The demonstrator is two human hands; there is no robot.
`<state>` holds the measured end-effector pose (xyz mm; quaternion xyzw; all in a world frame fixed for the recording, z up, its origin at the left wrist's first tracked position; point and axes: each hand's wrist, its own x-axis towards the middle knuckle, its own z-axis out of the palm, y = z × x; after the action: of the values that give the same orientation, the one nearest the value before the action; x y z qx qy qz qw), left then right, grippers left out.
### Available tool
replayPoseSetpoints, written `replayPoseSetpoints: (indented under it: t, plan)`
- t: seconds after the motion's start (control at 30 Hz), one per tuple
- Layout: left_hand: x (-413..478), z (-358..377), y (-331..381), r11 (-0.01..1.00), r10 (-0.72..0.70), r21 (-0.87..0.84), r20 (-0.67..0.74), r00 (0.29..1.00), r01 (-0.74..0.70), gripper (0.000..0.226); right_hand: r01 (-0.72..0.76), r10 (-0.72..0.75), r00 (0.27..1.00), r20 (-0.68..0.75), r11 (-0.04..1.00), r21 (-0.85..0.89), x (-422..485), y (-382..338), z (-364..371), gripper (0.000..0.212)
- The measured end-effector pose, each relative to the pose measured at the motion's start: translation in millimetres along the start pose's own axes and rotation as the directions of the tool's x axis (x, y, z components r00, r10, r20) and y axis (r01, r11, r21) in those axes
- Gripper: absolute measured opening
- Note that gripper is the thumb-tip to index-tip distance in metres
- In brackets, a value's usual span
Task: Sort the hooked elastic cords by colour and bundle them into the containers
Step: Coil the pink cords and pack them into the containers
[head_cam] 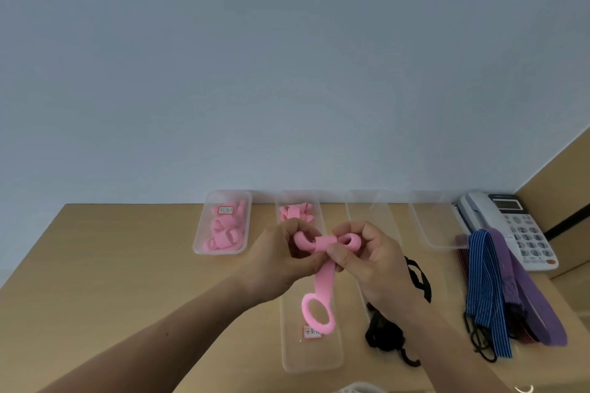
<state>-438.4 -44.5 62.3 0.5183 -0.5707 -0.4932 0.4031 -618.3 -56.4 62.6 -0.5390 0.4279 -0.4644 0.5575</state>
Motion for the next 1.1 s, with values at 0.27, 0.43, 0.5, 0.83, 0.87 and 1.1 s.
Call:
replayPoseSetpoints:
  t: [0.27,0.43,0.5,0.83,0.87,1.1]
  plan:
    - [-3.4,-1.4,13.4,0.985,-0.046,-0.162,0.098,0.994,0.061,0.023,0.047,-0.047,0.999,0.009,0.999,0.003,-6.0,-0.3,4.6,0.025]
    - [-5.4,-0.6,13.0,0.967,-0.036,-0.247,0.076,0.996,0.054,0.011,0.092,-0.092,0.996,0.003,0.995,-0.041,-7.2,3.4,6.6,0.027]
    - [-5.7,-0.3,10.6,0.973,-0.012,-0.231,0.066,0.998,0.027,0.011,0.085,-0.085,0.996,0.002,0.996,-0.021,-9.4,4.5,6.0,0.025]
    - [-6.4,-0.3,2.9,0.990,0.055,-0.129,0.005,0.998,-0.054,0.019,-0.031,0.033,0.999,0.025,0.998,-0.053,-7.6,-2.7,7.4,0.008]
    - [-6.8,-0.5,2.5,0.992,0.047,-0.115,0.005,0.999,-0.046,0.024,-0.034,0.035,0.999,0.021,0.998,-0.061,-7.4,-2.5,6.6,0.006]
    - [-6.6,-2.3,7.5,0.997,-0.043,-0.064,0.088,0.995,0.049,0.020,0.049,-0.043,0.997,0.066,0.995,-0.089,-10.4,0.7,2.2,0.016]
